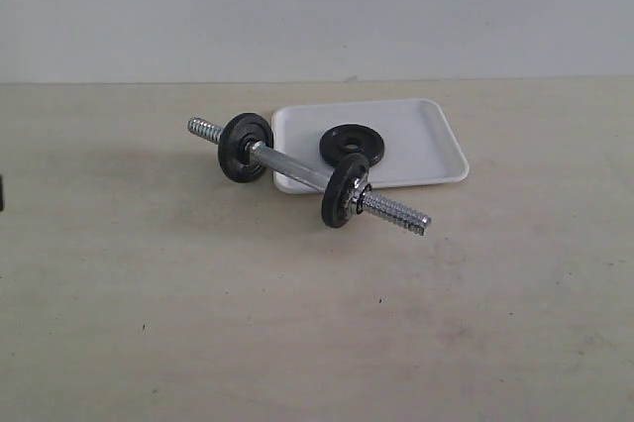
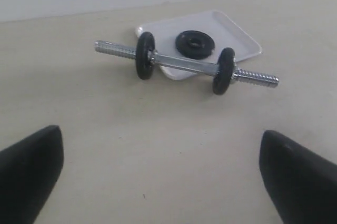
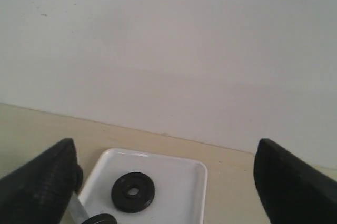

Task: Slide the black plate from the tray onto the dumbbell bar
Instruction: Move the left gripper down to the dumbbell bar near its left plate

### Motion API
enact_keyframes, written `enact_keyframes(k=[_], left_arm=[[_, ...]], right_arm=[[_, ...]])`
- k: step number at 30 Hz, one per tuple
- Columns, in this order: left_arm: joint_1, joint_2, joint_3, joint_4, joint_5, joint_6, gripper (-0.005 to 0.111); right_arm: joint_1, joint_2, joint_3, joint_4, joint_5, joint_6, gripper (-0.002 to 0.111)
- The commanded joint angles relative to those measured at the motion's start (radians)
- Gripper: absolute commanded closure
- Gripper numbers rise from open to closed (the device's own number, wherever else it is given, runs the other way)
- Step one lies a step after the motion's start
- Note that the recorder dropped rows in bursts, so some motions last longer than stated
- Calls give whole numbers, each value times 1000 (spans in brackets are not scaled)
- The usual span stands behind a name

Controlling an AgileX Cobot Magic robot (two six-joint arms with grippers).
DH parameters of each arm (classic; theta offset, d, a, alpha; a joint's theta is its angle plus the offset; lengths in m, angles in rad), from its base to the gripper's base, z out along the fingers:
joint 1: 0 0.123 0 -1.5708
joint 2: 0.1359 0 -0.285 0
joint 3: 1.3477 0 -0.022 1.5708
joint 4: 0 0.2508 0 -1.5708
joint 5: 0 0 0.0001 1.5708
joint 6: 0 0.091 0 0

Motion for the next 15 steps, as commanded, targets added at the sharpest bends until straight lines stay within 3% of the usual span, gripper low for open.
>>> enact_keyframes(k=[1, 4, 9, 15], left_arm=[[-5, 161, 0, -276, -35, 361, 13], [-5, 273, -37, -443, -24, 629, 13], [-16, 455, -163, -560, 82, 893, 13], [-162, 655, -379, -571, 77, 1058, 13]], right_arm=[[0, -1, -10, 167, 102, -198, 26], [0, 6, -10, 275, 200, -308, 26], [0, 19, -10, 329, 300, -353, 26], [24, 19, 19, 347, 301, -383, 26]])
